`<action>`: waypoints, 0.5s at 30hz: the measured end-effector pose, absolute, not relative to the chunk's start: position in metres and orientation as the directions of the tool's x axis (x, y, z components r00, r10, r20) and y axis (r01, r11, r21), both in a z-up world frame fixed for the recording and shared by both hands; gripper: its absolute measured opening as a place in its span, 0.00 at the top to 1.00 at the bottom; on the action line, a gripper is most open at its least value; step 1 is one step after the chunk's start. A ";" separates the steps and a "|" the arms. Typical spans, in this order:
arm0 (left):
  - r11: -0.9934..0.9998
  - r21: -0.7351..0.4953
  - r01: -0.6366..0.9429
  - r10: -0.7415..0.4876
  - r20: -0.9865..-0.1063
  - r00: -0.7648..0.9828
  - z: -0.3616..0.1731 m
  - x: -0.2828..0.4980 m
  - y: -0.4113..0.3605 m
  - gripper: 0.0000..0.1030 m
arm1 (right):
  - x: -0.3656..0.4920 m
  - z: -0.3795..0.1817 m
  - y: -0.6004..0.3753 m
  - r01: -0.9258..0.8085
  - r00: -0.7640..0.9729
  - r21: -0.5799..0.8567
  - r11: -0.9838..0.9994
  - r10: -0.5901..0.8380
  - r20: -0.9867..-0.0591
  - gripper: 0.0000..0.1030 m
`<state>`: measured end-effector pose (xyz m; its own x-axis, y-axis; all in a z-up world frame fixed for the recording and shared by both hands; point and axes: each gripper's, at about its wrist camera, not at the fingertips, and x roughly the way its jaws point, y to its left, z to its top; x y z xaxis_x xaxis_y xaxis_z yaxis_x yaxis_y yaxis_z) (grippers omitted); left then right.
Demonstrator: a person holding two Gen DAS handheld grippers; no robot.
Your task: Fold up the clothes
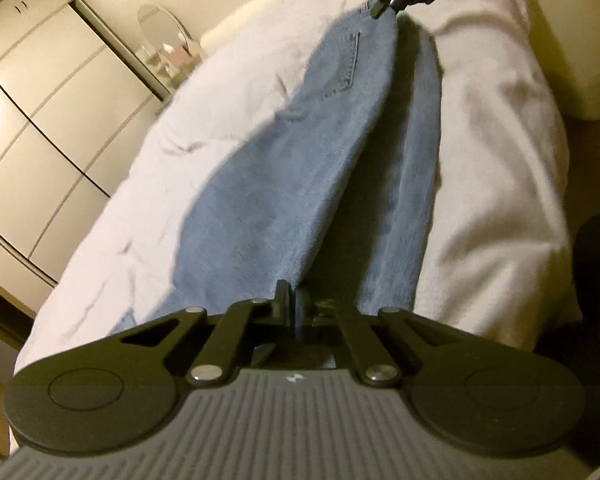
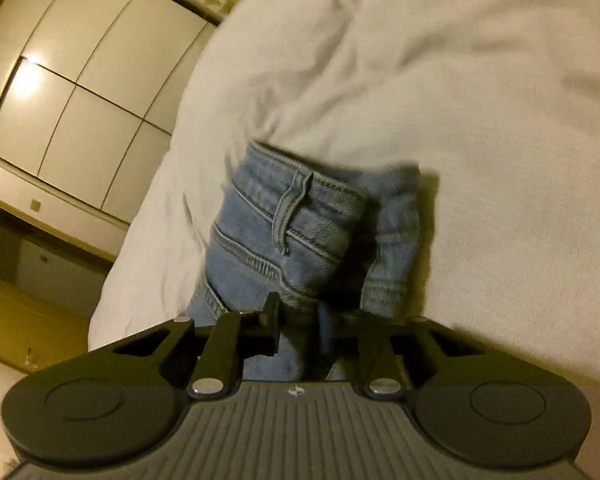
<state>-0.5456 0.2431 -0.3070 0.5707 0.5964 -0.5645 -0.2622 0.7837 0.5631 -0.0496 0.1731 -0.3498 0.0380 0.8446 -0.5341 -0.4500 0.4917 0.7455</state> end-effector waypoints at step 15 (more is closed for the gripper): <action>0.800 0.514 -0.309 0.593 -0.599 0.539 -0.343 -0.538 0.204 0.99 | -0.068 -0.344 0.134 -0.510 0.187 0.644 0.571 0.804 -0.565 0.90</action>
